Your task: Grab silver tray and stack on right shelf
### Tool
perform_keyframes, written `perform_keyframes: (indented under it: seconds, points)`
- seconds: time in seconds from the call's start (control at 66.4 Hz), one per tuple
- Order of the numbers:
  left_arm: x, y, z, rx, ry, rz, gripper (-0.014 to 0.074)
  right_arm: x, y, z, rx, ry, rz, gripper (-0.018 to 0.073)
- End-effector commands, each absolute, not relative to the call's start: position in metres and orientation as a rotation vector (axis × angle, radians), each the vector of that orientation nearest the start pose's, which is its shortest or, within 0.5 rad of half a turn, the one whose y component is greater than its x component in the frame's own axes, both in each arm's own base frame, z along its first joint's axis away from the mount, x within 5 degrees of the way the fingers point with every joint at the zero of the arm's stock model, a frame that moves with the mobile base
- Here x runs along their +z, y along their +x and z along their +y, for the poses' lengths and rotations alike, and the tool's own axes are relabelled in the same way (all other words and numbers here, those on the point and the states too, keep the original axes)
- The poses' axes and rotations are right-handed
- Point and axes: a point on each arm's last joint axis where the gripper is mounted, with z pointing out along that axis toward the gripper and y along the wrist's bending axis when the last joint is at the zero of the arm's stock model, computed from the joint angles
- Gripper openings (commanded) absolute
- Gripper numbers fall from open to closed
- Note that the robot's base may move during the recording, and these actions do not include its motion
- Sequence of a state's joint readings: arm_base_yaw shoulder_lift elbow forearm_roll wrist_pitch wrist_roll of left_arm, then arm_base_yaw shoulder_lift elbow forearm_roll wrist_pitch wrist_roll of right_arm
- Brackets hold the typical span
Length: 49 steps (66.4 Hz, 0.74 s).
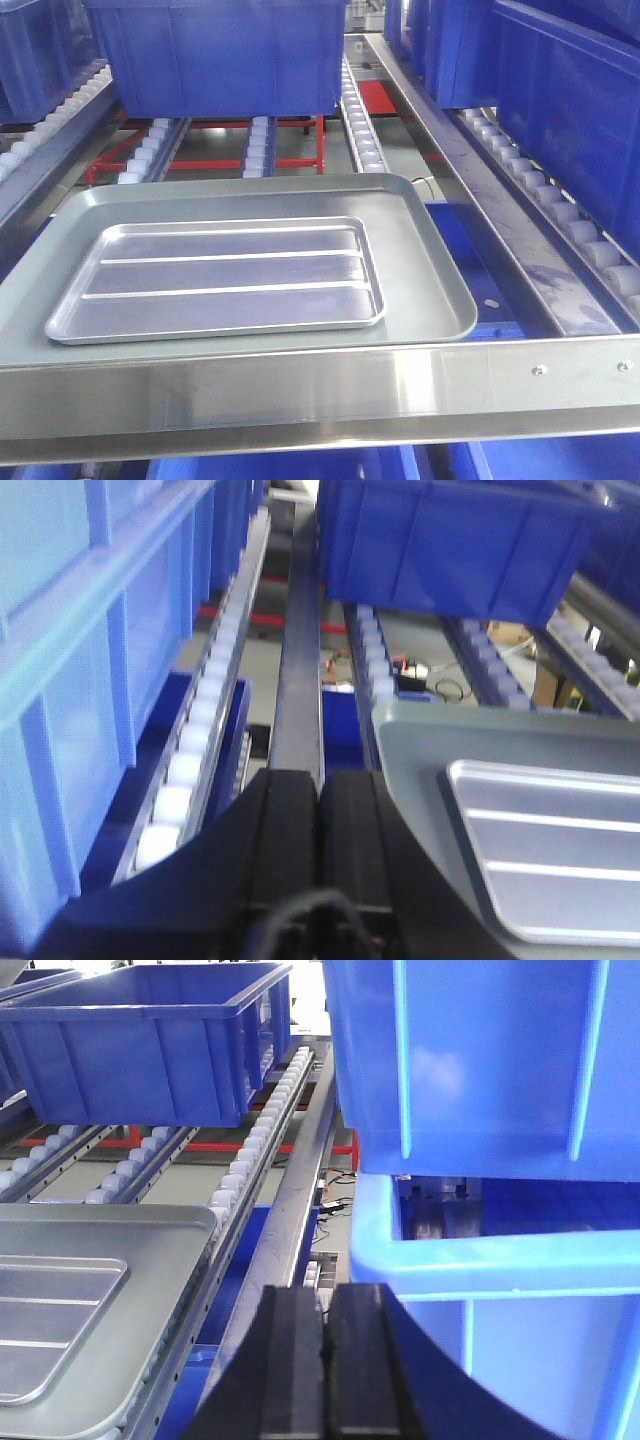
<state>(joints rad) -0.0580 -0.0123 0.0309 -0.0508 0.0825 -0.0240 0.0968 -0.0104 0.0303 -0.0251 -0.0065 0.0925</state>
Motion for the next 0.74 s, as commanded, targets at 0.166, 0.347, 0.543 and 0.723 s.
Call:
perform_keyframes:
  seconds: [0.166, 0.347, 0.543, 0.723]
  points:
    - [0.193, 0.0569, -0.0034, -0.112, -0.018, 1.544, -0.009, 0.2133, 0.0538, 0.0052, 0.131, -0.021, 1.392, 0.0052]
    - [0.193, 0.0569, -0.0034, -0.112, -0.018, 1.544, -0.009, 0.2133, 0.0538, 0.0052, 0.131, -0.021, 1.392, 0.0052]
    - [0.193, 0.0569, -0.0034, -0.112, -0.018, 1.544, -0.009, 0.2133, 0.0538, 0.0052, 0.131, -0.021, 1.392, 0.0052]
    - [0.193, 0.0569, -0.0034, -0.112, -0.018, 1.544, -0.009, 0.2133, 0.0538, 0.0052, 0.131, -0.021, 1.392, 0.0052]
